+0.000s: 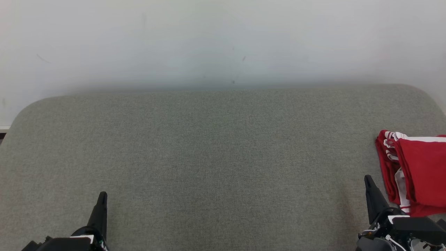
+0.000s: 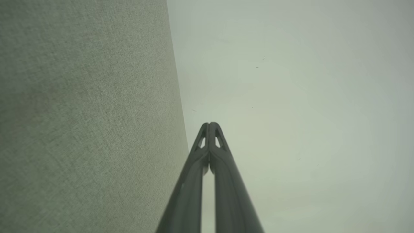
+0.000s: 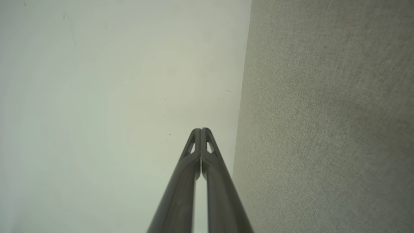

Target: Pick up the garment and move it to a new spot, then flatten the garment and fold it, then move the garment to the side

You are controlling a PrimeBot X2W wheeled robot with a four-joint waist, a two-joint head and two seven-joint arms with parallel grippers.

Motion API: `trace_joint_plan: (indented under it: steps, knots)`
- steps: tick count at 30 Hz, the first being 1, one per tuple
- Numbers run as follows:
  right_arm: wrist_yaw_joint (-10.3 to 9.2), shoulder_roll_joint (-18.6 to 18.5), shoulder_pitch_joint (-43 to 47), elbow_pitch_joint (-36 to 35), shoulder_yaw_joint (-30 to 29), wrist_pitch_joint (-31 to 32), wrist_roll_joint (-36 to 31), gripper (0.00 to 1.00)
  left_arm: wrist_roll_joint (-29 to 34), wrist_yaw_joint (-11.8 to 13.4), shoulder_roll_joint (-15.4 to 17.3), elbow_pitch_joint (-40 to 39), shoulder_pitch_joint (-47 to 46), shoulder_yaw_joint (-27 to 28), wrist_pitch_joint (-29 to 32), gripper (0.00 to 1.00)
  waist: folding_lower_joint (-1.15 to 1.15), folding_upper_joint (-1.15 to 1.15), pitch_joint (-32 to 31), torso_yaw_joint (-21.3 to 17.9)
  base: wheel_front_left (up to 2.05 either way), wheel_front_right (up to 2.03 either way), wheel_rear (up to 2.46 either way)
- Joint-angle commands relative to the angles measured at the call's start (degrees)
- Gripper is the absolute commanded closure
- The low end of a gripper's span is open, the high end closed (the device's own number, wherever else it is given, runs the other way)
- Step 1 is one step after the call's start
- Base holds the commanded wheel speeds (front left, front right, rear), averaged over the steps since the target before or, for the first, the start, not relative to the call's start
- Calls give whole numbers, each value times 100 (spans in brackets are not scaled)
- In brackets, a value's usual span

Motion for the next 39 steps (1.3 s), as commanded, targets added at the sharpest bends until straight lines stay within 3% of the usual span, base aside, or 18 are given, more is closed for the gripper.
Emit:
trace_joint_plan:
  steps: [1, 39]
  knots:
    - [4, 10, -49, -7, -7, 14, 8, 100, -30, -18, 30, 4, -62, 19, -1, 100, 0, -1, 0, 0, 0, 0, 0]
    - [4, 11, -49, -7, -6, 13, 8, 100, -30, -18, 29, 3, -61, 19, -2, 100, 0, -1, 0, 0, 0, 0, 0]
